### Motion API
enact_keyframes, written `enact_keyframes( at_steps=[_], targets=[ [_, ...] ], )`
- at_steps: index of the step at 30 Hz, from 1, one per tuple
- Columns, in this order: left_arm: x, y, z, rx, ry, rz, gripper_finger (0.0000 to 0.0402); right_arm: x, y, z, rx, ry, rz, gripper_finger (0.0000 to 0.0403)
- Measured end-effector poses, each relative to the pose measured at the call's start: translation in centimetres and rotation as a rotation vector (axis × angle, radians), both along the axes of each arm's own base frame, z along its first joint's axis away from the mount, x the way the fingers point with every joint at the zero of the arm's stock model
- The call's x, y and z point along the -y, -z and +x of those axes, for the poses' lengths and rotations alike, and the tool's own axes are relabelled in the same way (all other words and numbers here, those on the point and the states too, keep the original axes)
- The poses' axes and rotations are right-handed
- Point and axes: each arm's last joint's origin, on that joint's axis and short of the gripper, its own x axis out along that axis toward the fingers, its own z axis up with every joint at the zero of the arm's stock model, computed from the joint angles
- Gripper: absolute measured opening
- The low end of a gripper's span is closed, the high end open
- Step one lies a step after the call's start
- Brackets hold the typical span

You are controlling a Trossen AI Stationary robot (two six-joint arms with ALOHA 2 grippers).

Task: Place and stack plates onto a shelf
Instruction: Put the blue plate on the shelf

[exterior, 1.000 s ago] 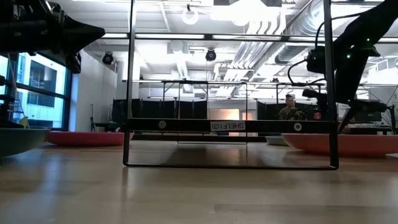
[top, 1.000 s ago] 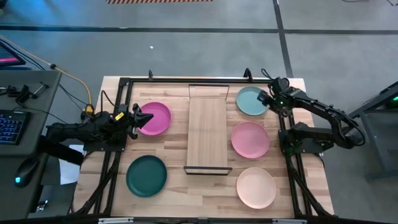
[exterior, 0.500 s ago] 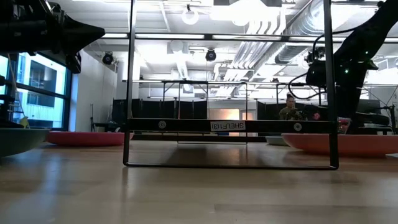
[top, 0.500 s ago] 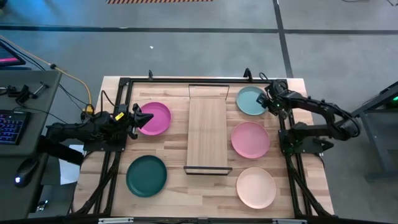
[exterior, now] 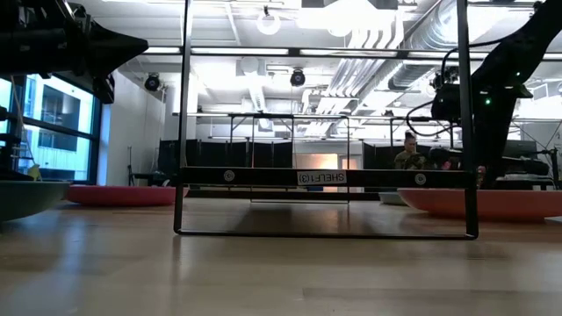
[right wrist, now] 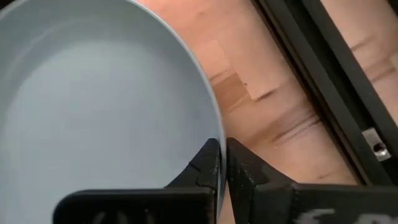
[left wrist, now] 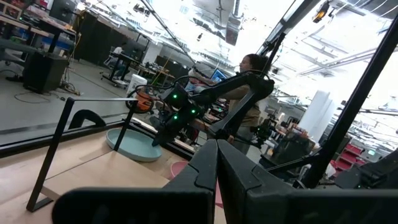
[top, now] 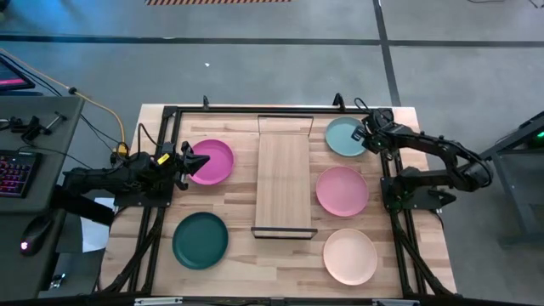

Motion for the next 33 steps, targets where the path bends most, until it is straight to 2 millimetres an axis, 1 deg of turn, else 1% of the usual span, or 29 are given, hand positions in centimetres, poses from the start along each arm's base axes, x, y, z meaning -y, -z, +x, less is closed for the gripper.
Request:
enact_keyframes(
  at_steps=[4, 7, 9, 13, 17, 19, 22, 24, 26, 28, 30, 33],
  targets=[
    [0.0, 0.0, 0.0, -0.001, 0.0, 0.0, 0.0001, -0.4, -1.3, -0.2, 0.03, -0.031, -0.057, 0.0],
    [0.0, 0.0, 0.0, 0.0, 0.0, 0.0, 0.0001, -0.9, -2.9, -0.5, 0.036, -0.073, -0.094, 0.0],
    [0.0, 0.0, 0.0, 0.0, 0.0, 0.0, 0.0001, -1.1, -4.5, -0.7, 0.024, -0.108, -0.124, 0.0],
    [0.0, 0.0, 0.0, 0.0, 0.0, 0.0, 0.0001, -1.9, -8.5, -1.2, -0.023, -0.205, -0.17, 0.0],
    [0.0, 0.0, 0.0, 0.0, 0.0, 0.0, 0.0001, -3.1, -12.4, -1.7, -0.069, -0.3, -0.18, 0.0],
    [0.0, 0.0, 0.0, 0.0, 0.0, 0.0, 0.0001, -3.9, -14.3, -1.7, -0.035, -0.377, -0.184, 0.0],
    [0.0, 0.0, 0.0, 0.0, 0.0, 0.0, 0.0001, -5.4, -16.1, -1.5, 0.052, -0.522, -0.149, 0.0],
    [0.0, 0.0, 0.0, 0.0, 0.0, 0.0, 0.0001, -6.4, -16.7, -1.3, 0.107, -0.602, -0.114, 0.0],
    [0.0, 0.0, 0.0, 0.0, 0.0, 0.0, 0.0001, -7.4, -16.6, -1.0, 0.137, -0.653, -0.054, 0.0],
    [0.0, 0.0, 0.0, 0.0, 0.0, 0.0, 0.0001, -8.1, -15.8, -0.4, 0.149, -0.683, -0.001, 0.0],
    [0.0, 0.0, 0.0, 0.0, 0.0, 0.0, 0.0001, -8.6, -14.6, 0.5, 0.169, -0.698, 0.029, 0.0],
    [0.0, 0.0, 0.0, 0.0, 0.0, 0.0, 0.0001, -9.1, -12.8, 2.6, 0.268, -0.68, -0.02, 0.0]
  ],
)
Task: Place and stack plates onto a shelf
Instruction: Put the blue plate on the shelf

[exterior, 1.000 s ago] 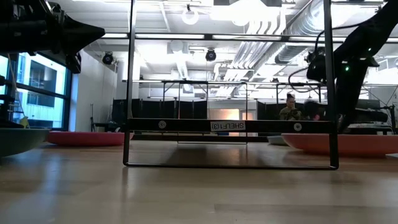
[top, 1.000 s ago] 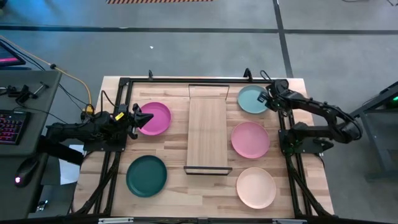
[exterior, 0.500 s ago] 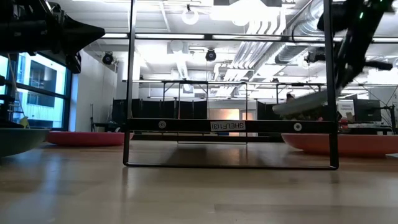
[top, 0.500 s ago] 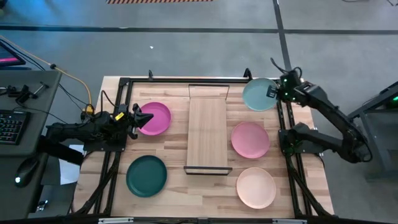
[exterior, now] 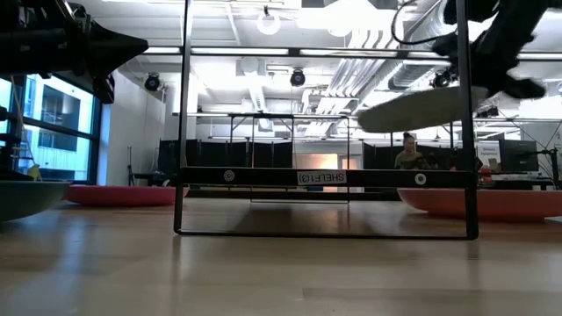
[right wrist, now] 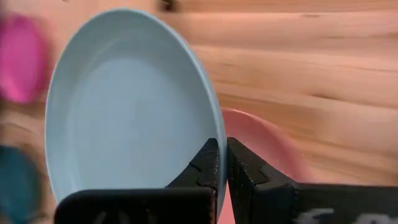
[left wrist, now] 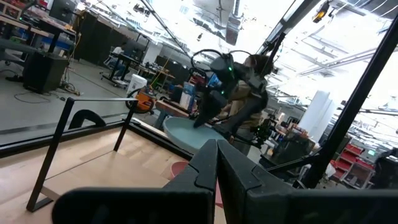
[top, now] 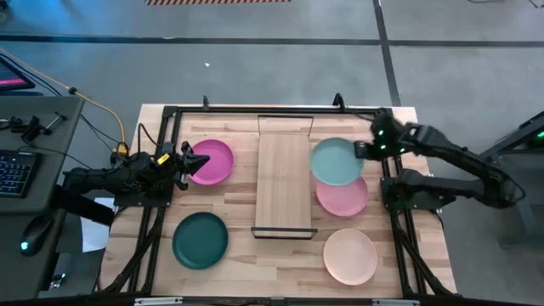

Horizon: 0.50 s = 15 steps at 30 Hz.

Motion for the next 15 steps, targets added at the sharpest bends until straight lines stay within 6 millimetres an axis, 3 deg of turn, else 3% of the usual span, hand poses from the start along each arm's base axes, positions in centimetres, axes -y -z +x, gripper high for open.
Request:
enact_keyframes(
  at_steps=[7, 15],
  targets=[
    [0.0, 0.0, 0.0, 0.0, 0.0, 0.001, 0.0001, -1.2, 4.0, 5.7, 0.261, 0.122, -0.039, 0.0],
    [0.0, 0.0, 0.0, 0.0, 0.0, 0.0, 0.0001, -1.1, 4.9, 10.2, 0.157, 0.243, -0.142, 0.0]
  ],
)
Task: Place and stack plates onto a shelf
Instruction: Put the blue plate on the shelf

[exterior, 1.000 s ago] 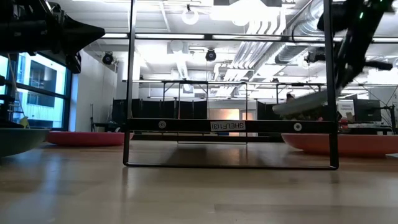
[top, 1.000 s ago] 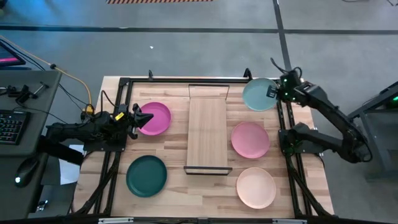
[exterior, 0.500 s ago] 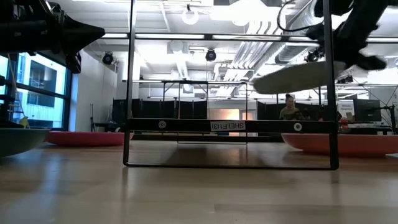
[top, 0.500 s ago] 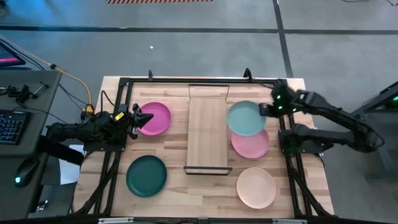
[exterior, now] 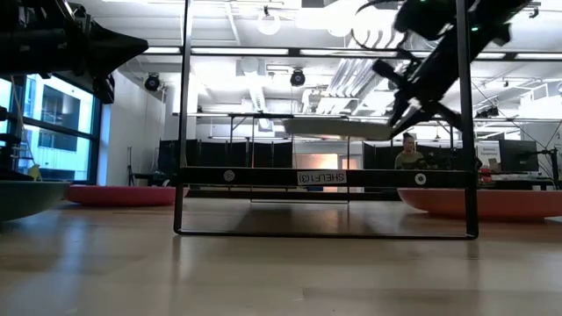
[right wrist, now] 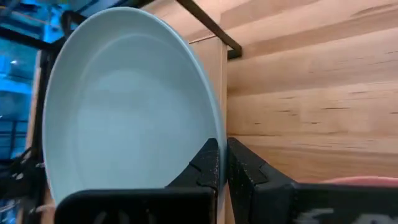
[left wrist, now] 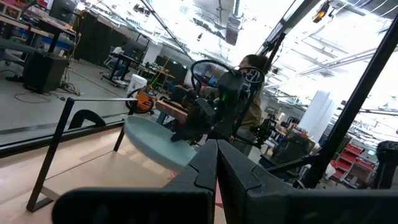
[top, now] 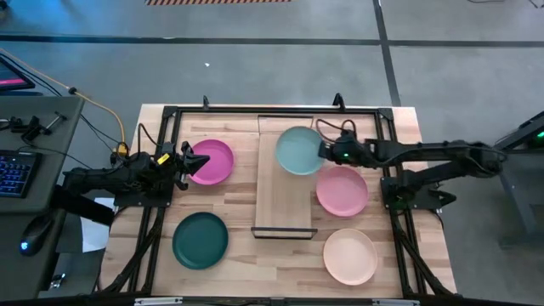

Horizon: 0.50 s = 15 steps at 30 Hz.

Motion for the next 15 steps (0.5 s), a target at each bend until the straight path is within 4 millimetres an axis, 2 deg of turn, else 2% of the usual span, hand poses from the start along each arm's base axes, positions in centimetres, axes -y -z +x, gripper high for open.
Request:
enact_keyframes(
  at_steps=[5, 9, 15],
  targets=[
    [0.0, 0.0, 0.0, 0.0, 0.0, 0.0, 0.0001, 0.2, 0.7, 2.8, -0.007, 0.005, 0.036, 0.0],
    [0.0, 0.0, 0.0, 0.0, 0.0, 0.0, 0.0001, 0.2, 1.8, 4.3, -0.05, 0.026, 0.056, 0.0],
    [0.0, 0.0, 0.0, 0.0, 0.0, 0.0, 0.0001, 0.6, 2.6, 6.2, -0.023, 0.048, 0.061, 0.0]
  ],
)
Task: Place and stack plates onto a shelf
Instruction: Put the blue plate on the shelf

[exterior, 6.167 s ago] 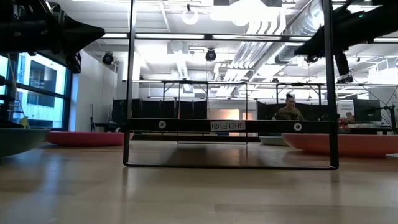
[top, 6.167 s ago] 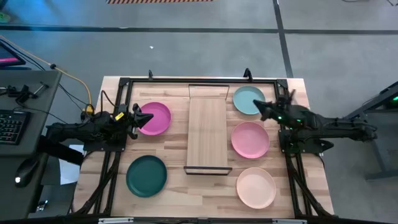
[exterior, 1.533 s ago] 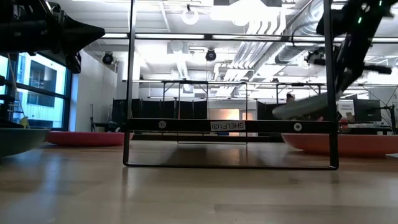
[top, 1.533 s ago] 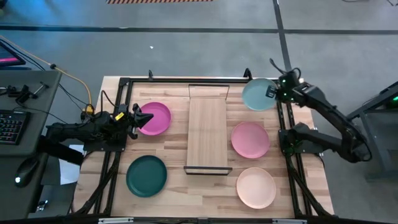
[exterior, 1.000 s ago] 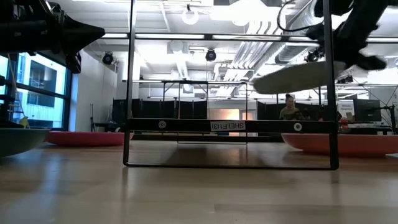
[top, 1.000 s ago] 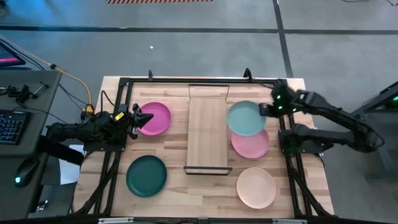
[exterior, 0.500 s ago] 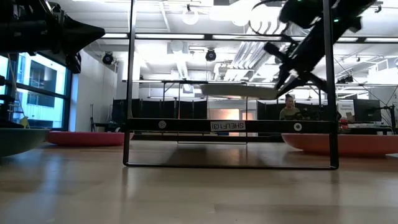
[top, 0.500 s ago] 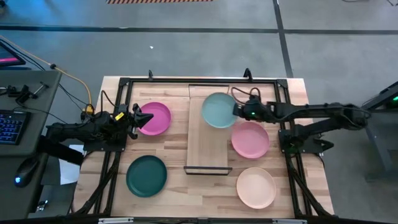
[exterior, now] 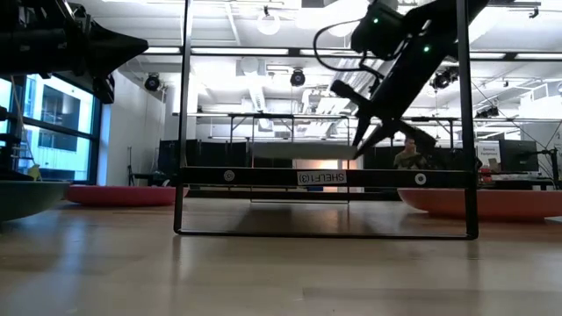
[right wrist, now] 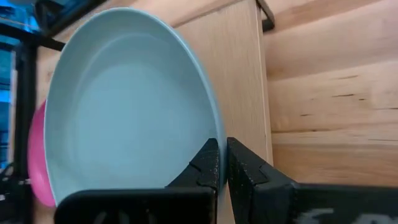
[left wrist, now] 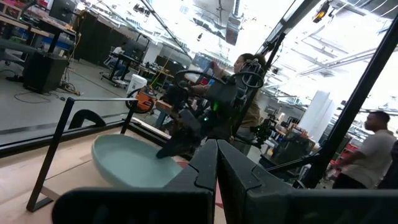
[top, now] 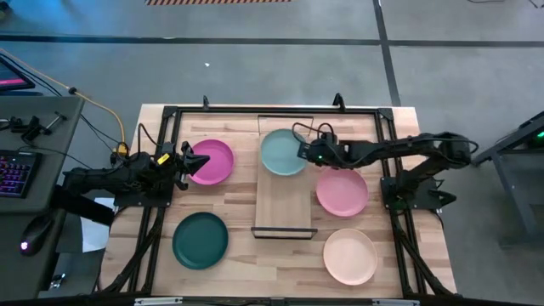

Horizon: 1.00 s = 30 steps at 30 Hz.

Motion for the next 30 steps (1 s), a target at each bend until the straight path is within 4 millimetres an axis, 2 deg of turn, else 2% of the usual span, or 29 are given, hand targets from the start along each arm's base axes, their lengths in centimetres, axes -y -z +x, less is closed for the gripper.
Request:
enact_keyframes(
  at_steps=[11, 21, 25, 30],
  targets=[
    [0.0, 0.0, 0.0, 0.0, 0.0, 0.0, 0.0001, 0.1, 2.0, 0.9, -0.03, 0.049, 0.069, 0.0],
    [0.0, 0.0, 0.0, 0.0, 0.0, 0.0, 0.0001, 0.1, 2.1, 1.0, -0.028, 0.041, 0.078, 0.0002],
    [0.0, 0.0, 0.0, 0.0, 0.0, 0.0, 0.0001, 0.1, 2.1, 0.9, -0.027, 0.041, 0.078, 0.0025],
    [0.0, 0.0, 0.0, 0.0, 0.0, 0.0, 0.0001, 0.1, 2.0, 0.9, -0.036, 0.035, 0.075, 0.0087]
  ],
)
